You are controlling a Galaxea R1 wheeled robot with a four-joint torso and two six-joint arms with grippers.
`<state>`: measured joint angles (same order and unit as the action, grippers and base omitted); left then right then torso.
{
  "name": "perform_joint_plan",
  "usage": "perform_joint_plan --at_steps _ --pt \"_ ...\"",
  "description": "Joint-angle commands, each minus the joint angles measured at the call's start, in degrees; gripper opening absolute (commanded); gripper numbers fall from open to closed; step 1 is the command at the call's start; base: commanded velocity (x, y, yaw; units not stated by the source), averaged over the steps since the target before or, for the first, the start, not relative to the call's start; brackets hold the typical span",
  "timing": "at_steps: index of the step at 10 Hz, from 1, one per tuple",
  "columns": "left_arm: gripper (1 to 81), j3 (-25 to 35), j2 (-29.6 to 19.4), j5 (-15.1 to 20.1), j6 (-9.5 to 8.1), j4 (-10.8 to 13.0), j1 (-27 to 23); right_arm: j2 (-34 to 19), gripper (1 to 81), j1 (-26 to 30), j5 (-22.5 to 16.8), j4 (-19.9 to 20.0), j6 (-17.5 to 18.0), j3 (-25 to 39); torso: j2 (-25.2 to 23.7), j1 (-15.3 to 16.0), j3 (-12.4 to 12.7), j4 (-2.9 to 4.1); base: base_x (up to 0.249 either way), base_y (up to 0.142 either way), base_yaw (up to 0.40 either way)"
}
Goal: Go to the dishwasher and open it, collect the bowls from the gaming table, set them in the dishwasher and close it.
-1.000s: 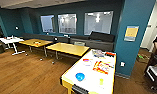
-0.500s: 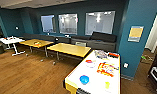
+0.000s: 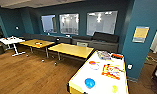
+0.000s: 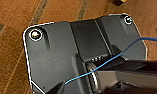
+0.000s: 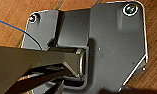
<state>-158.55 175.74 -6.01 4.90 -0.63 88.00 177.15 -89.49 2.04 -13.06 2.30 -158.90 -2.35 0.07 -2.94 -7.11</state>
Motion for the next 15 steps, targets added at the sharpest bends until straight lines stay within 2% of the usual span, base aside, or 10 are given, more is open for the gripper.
perform_joint_plan --at_steps 1,5,10,15 --pt "81.1 0.08 0.14 2.85 0.46 -0.24 -2.53 0.16 81.1 2.6 -2.65 0.05 -0.19 0.1 0.0 0.0 0.0 0.0 0.136 0.128 0.0" --pt "81.1 0.08 0.14 2.85 0.46 -0.24 -2.53 0.16 81.1 2.6 -2.65 0.05 -0.19 0.18 -0.02 0.0 0.0 0.0 0.136 0.128 0.0" --pt "81.1 0.08 0.14 2.85 0.46 -0.24 -2.53 0.16 81.1 2.51 -2.65 0.05 -0.19 0.18 -0.02 0.0 0.0 0.0 0.132 0.085 0.0" --pt "81.1 -0.01 0.14 3.2 0.11 -0.16 -2.53 0.16 81.1 2.51 -2.65 0.14 -0.19 0.36 0.02 0.06 0.0 0.0 0.04 0.012 0.0"
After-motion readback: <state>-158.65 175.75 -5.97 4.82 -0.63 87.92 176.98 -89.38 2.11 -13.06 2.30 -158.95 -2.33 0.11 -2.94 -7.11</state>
